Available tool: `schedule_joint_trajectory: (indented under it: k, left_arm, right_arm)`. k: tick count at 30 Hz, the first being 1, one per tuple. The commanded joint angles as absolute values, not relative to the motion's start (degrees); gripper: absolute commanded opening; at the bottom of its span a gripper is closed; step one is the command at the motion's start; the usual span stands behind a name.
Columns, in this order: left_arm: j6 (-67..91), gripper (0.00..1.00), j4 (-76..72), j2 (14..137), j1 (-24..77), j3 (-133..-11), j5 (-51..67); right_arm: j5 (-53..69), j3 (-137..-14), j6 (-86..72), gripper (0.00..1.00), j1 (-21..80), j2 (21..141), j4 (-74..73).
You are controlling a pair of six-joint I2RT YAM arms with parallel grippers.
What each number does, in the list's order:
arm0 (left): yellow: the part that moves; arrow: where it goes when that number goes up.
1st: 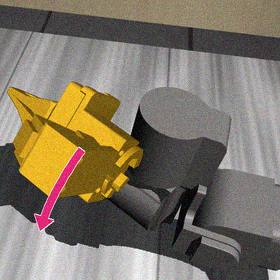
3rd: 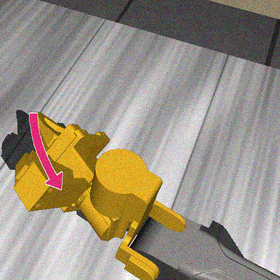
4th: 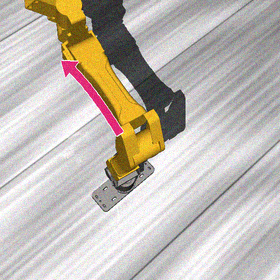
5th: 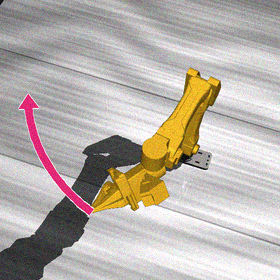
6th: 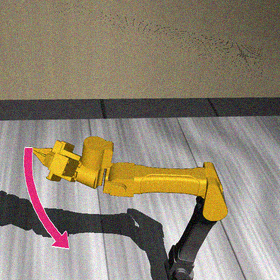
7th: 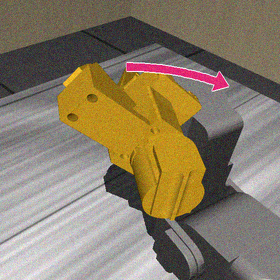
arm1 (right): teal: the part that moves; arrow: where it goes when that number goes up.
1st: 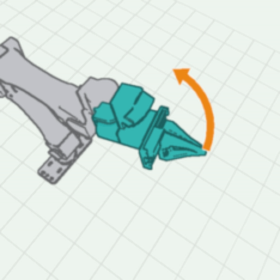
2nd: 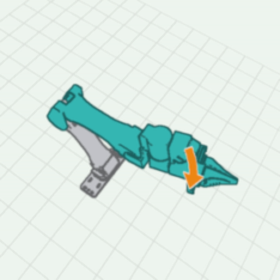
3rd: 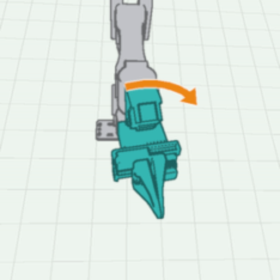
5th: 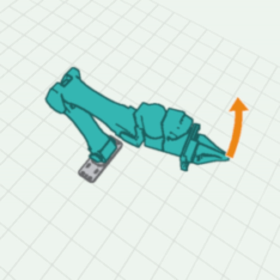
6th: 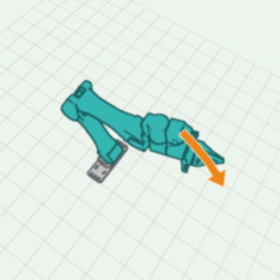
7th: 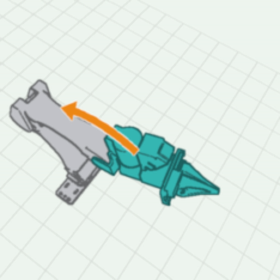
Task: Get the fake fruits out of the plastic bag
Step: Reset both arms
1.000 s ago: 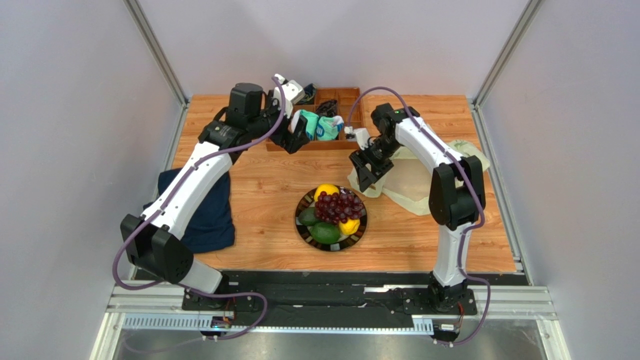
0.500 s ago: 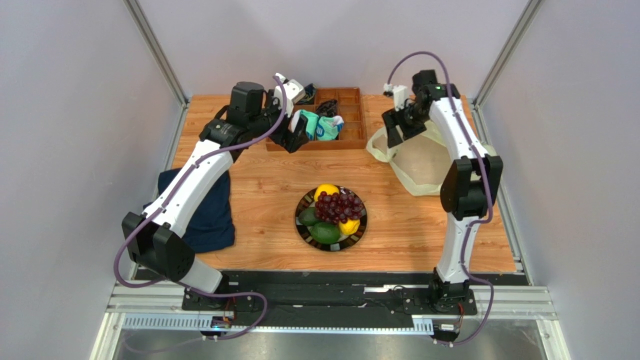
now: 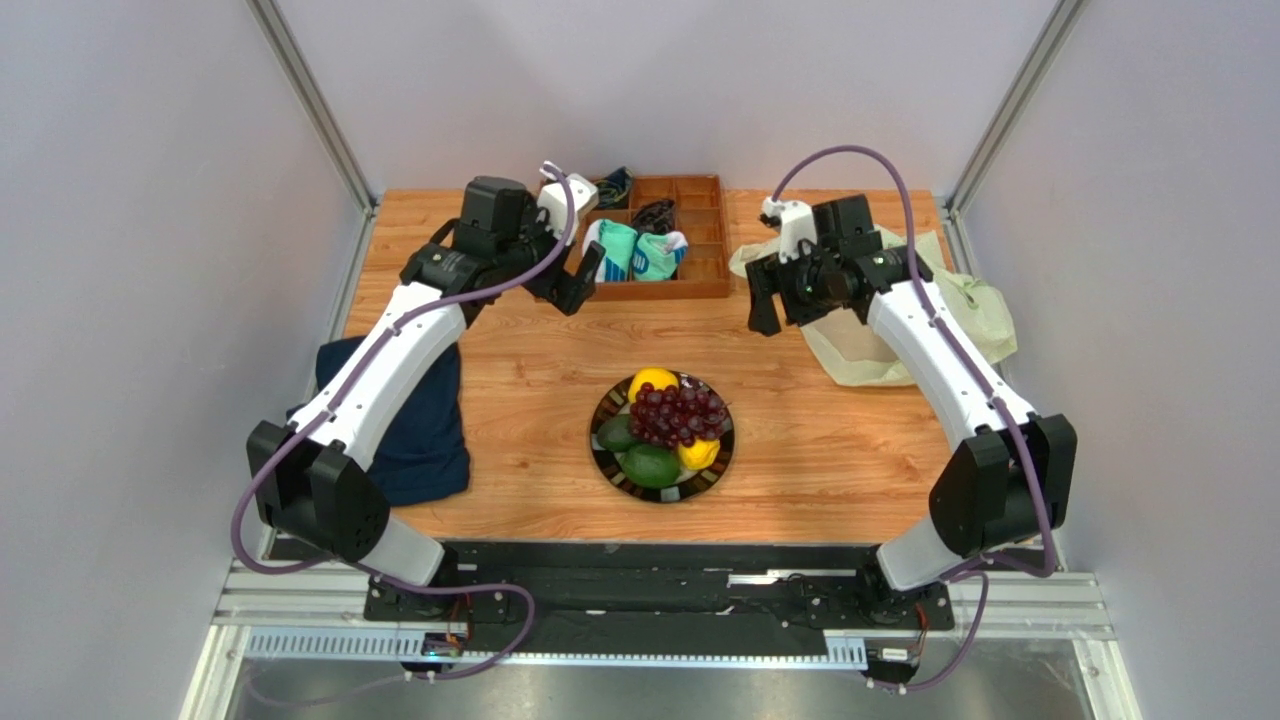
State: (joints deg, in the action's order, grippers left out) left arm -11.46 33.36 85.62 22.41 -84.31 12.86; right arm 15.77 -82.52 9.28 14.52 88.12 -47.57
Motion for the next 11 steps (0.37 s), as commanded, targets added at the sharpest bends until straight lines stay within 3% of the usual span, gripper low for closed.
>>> schedule_joint_trajectory:
  k: [1, 11]
  left_arm:
    - [-10.3, 0.99, 34.5, 83.5, 19.6, -82.1, 11.0]
    - [-10.3, 0.99, 33.9, 81.4, 19.4, -79.2, 12.9]
  right_arm:
    - [11.2, -77.4, 5.2, 0.73, 14.2, 86.1, -42.0]
    - [16.3, -75.3, 8.3, 0.72, 14.1, 85.2, -42.1]
